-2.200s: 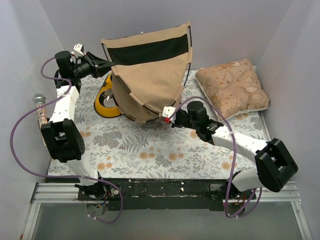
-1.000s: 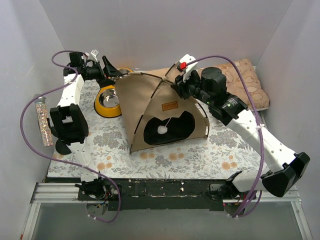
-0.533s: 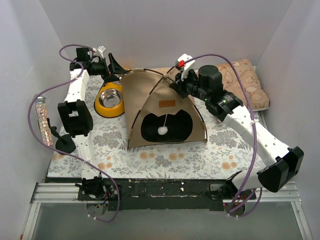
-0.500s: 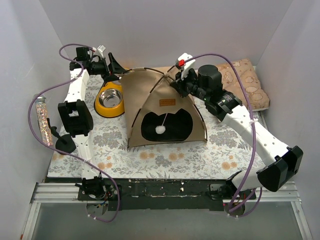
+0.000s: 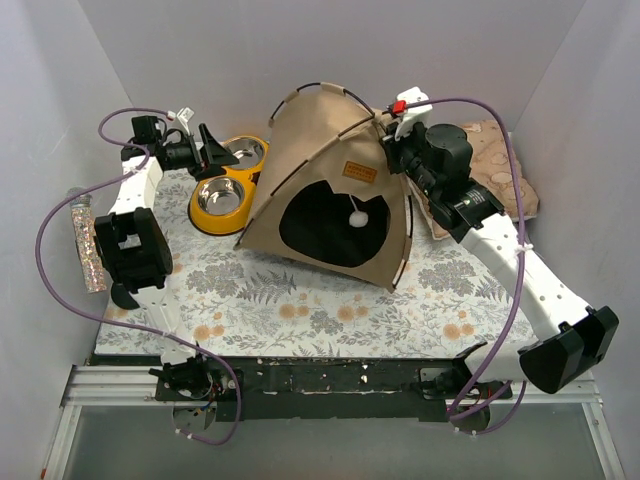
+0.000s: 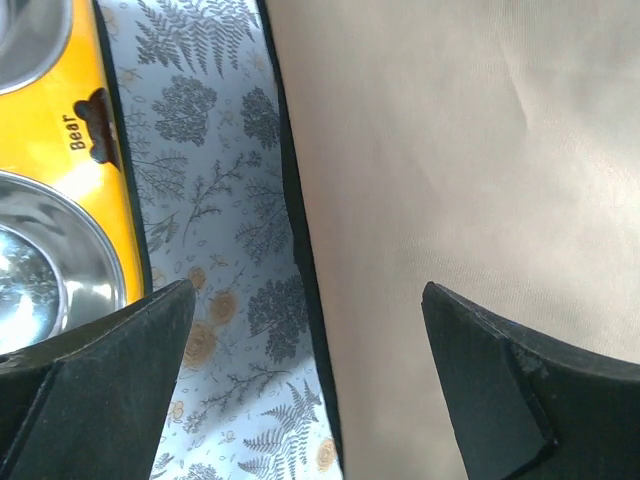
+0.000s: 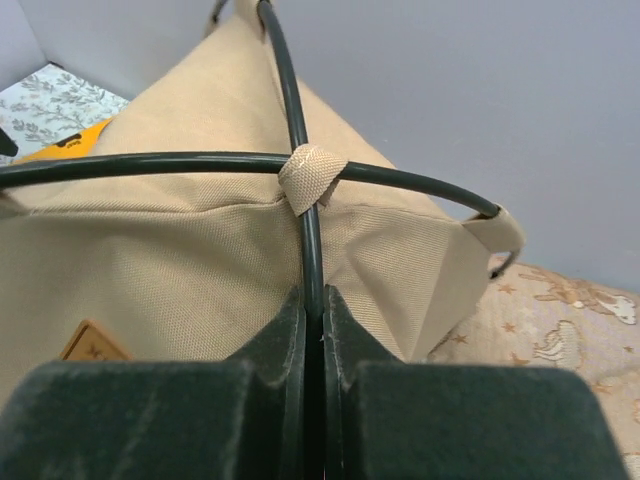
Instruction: Set up the pet tent
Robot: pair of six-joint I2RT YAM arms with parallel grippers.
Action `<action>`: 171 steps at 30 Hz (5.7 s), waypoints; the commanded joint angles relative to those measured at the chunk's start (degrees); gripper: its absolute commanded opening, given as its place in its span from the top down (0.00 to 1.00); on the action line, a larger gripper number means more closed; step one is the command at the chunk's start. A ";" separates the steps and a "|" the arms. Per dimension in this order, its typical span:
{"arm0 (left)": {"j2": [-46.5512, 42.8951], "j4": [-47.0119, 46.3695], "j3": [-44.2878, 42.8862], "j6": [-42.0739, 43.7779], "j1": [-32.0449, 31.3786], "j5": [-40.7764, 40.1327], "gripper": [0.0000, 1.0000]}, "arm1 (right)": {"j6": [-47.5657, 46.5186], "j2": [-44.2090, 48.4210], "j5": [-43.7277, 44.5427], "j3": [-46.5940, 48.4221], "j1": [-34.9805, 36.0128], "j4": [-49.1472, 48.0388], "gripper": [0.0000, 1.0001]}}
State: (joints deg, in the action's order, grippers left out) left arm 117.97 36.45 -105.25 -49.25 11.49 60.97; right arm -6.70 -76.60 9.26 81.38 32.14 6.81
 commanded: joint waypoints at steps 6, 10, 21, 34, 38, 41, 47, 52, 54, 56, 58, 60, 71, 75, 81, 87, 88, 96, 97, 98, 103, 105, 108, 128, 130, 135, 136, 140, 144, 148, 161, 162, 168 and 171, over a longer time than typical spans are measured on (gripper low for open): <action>-6.27 -3.76 1.20 1.70 -0.94 -0.50 0.02 | -11.49 0.24 -11.19 -0.80 -0.77 -7.52 0.99; -8.36 -3.31 1.80 2.49 -1.03 -2.43 0.02 | -12.99 -7.85 0.05 7.55 1.52 -4.08 0.99; -15.84 -5.42 10.77 4.52 -0.94 -6.74 0.02 | -21.51 -17.87 12.88 11.33 11.09 -12.79 0.99; -19.88 -2.08 12.70 9.18 -0.85 -10.96 0.02 | -18.27 -38.44 -4.03 38.23 11.37 6.28 0.99; -20.94 -2.08 13.40 8.74 -0.24 -11.49 0.02 | -16.95 -40.38 -14.15 38.76 10.84 4.97 0.99; -21.99 -4.36 14.90 5.94 1.25 -13.15 0.02 | -14.23 -41.61 -17.95 40.51 10.58 4.88 0.99; -18.49 -4.64 12.54 9.42 2.31 -26.16 0.02 | -10.35 -33.46 -9.62 35.17 9.70 -0.56 0.99; -11.37 -0.85 9.37 20.15 0.21 -33.36 0.02 | -11.93 -24.49 -0.13 28.66 9.43 -2.94 0.99; -8.56 -0.76 8.49 22.79 -0.76 -36.43 0.02 | -12.46 -22.20 1.81 27.26 8.99 -2.77 0.99; -5.40 -0.76 6.91 25.95 -2.42 -41.25 0.02 | -12.99 -20.18 3.65 25.68 8.56 -2.24 0.99; -2.24 -1.81 6.03 29.37 -4.62 -47.66 0.02 | -13.51 -19.12 4.71 23.83 8.12 -2.24 0.99; 0.75 -2.61 4.98 31.32 -5.77 -53.47 0.02 | -14.22 -18.85 6.47 23.21 7.85 -1.98 0.99; -2.38 0.47 17.78 33.17 3.28 -68.17 0.02 | -16.77 -19.99 2.44 20.05 4.86 -3.63 0.99; -6.43 1.25 22.36 31.95 4.07 -69.05 0.04 | -17.12 -23.94 -0.64 22.05 4.77 -4.87 0.99; -11.26 5.03 20.09 22.03 4.60 -61.96 0.02 | -13.17 -31.67 -2.58 28.82 5.65 -4.70 0.99; -17.25 3.02 13.16 16.13 4.51 -45.08 0.02 | -12.90 -37.04 -3.11 33.65 8.64 -7.52 0.99; -17.25 3.10 11.14 15.08 4.51 -42.97 0.02 | -12.55 -37.91 -3.02 35.32 8.73 -6.90 0.99; -19.79 0.21 3.30 10.76 4.42 -28.12 0.02 | -11.06 -28.37 -7.65 33.68 6.45 4.34 0.28; -20.67 -0.84 3.12 10.06 4.51 -25.75 0.02 | -11.14 -25.73 -11.33 31.75 5.57 5.83 0.24; -21.29 -1.98 3.47 9.36 4.51 -23.90 0.02 | -11.06 -22.49 -14.06 29.64 4.87 6.89 0.23; -21.65 -5.16 2.16 6.01 3.46 -18.79 0.02 | -8.43 -7.80 -28.21 20.41 -6.01 15.67 0.21; -21.12 -5.33 1.11 6.01 2.67 -17.47 0.02 | -10.34 -4.63 -28.25 16.72 -10.93 20.50 0.20; -21.38 -5.33 -0.21 7.59 0.39 -15.98 0.02 | -17.44 -3.64 -19.06 10.93 -16.83 25.26 0.21; -30.69 -1.99 14.28 17.53 -20.63 -14.74 0.02 | -22.48 -39.06 -3.02 11.52 -24.84 28.26 0.34; -31.31 -2.43 14.99 17.53 -20.71 -14.13 0.02 | -22.13 -39.51 -5.19 14.49 -25.46 32.72 0.61; -30.61 -4.98 14.47 17.44 -22.03 -10.97 0.02 | -15.63 -29.52 -21.16 24.07 -28.44 42.39 0.99; -30.17 -5.85 13.77 17.53 -22.82 -10.35 0.02 | -14.58 -26.70 -25.30 25.74 -28.88 43.45 0.99; -27.80 -8.22 10.25 21.55 -27.30 -7.45 0.02 | -10.27 -12.74 -36.48 26.11 -30.65 45.22 0.99; -24.91 -15.42 7.61 23.42 -33.09 -7.26 0.02 | -3.08 0.54 -37.92 19.62 -30.73 41.63 0.99; -20.87 -23.34 4.19 17.01 -35.74 -9.90 0.02 | 0.89 9.70 -35.01 17.58 -30.82 36.36 0.99; -4.79 -19.14 -8.02 15.25 -30.57 -37.58 0.02 | 9.24 10.07 -60.65 26.54 -30.65 29.32 0.99; -3.64 -18.78 -9.87 14.20 -29.86 -38.46 0.02 | 10.55 9.63 -61.28 26.98 -30.65 28.44 0.99; -8.70 -25.00 -12.80 8.65 -24.15 -25.39 0.02 | 16.62 9.01 -70.06 27.69 -30.65 20.10 0.99; -16.17 -27.31 -9.28 8.04 -22.47 -24.92 0.02 | 14.98 11.90 -73.23 23.57 -30.65 18.68 0.99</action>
State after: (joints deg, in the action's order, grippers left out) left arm 114.74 14.61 -115.92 -39.07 -13.13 33.08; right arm 7.09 -68.97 -55.29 105.71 1.50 35.46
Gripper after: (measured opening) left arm 0.981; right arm 0.029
